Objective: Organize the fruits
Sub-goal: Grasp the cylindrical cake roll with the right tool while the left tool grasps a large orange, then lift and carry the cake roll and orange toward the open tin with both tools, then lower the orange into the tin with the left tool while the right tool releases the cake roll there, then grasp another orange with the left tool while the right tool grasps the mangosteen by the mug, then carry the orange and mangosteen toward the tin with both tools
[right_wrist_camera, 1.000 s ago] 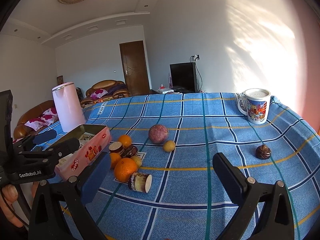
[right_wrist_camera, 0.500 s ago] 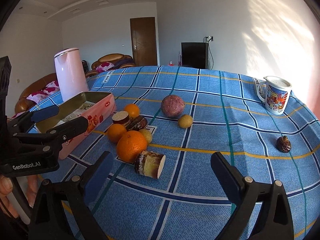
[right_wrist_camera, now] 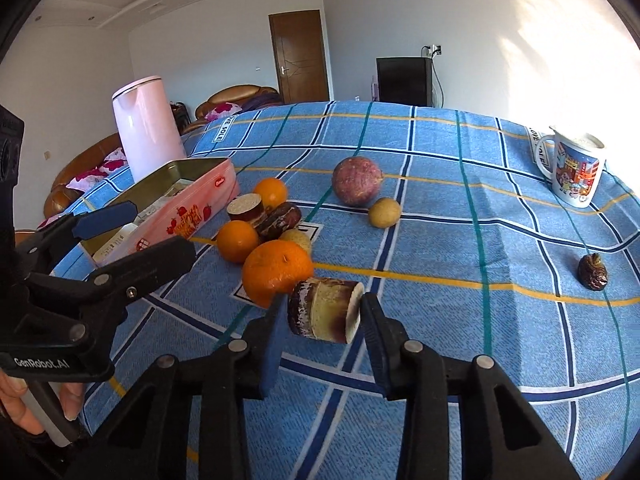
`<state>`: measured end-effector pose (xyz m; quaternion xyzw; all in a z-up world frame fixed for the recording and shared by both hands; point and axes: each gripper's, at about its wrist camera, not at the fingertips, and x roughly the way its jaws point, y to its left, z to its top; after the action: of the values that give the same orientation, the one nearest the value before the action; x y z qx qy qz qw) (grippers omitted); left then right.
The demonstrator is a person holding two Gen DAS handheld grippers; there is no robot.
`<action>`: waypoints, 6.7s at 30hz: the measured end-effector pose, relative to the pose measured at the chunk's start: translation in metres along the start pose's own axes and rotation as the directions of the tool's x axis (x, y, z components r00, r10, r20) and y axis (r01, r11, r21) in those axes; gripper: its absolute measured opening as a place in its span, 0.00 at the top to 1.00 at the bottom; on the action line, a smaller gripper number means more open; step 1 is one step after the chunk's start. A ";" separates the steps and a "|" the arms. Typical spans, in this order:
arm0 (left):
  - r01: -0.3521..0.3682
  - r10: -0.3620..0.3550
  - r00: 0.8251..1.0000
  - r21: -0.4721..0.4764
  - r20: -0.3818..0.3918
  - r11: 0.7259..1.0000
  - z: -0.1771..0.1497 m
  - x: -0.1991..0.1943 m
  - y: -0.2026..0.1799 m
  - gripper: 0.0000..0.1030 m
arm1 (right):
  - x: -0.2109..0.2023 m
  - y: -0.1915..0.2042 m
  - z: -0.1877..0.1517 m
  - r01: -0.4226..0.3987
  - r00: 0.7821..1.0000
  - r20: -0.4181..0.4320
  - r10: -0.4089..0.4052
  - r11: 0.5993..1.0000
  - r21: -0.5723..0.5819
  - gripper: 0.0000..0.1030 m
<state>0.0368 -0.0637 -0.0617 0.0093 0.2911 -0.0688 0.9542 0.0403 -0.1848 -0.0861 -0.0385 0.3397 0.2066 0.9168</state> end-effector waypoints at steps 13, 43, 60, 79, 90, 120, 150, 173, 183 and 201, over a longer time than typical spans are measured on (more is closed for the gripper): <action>0.127 -0.120 0.975 0.026 -0.188 0.992 0.006 0.051 -0.038 0.35 | -0.009 -0.042 -0.001 0.037 0.999 0.024 -0.039 0.997 0.075 0.63; 0.095 -0.094 0.995 0.061 -0.021 0.994 0.006 0.019 -0.041 0.52 | -0.038 -0.032 -0.010 0.017 0.977 0.213 -0.023 0.999 0.027 0.63; 0.072 -0.079 0.995 0.109 0.066 0.991 0.002 0.004 -0.052 0.52 | -0.049 -0.029 -0.015 0.025 0.959 0.281 -0.028 1.000 0.015 0.63; 0.021 -0.043 0.986 0.132 0.163 0.991 0.005 -0.016 -0.054 0.52 | -0.059 -0.026 -0.019 0.026 0.939 0.344 -0.024 1.000 -0.002 0.63; -0.012 -0.011 0.982 0.120 0.187 0.993 0.009 -0.020 -0.043 0.52 | -0.063 -0.021 -0.015 0.040 0.937 0.347 -0.032 0.999 -0.016 0.63; -0.179 0.177 0.984 -0.182 -0.028 0.967 0.031 0.005 0.155 0.52 | 0.035 0.107 0.108 -0.235 0.962 0.088 0.260 0.945 -0.225 0.63; -0.171 0.176 0.984 -0.202 0.007 0.964 0.025 -0.005 0.149 0.34 | 0.060 0.136 0.083 -0.242 0.966 0.014 0.257 0.925 -0.293 0.41; 0.007 -0.003 0.978 0.020 -0.209 1.000 0.012 0.063 0.000 0.44 | -0.024 -0.185 0.031 0.387 0.919 0.011 -0.394 0.908 0.162 0.35; 0.011 -0.015 0.969 -0.019 -0.246 1.000 0.014 0.076 0.009 0.46 | 0.010 -0.225 0.036 0.337 0.938 -0.154 -0.310 0.919 0.204 0.36; 0.041 -0.047 0.983 -0.037 -0.178 0.998 0.017 0.062 0.013 0.58 | -0.015 -0.150 0.038 0.195 0.981 -0.009 -0.195 0.973 0.127 0.61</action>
<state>0.0985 -0.0593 -0.0824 -0.0067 0.3767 -0.0839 0.9225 0.1141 -0.3190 -0.0584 -0.0127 0.3449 0.0937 0.9339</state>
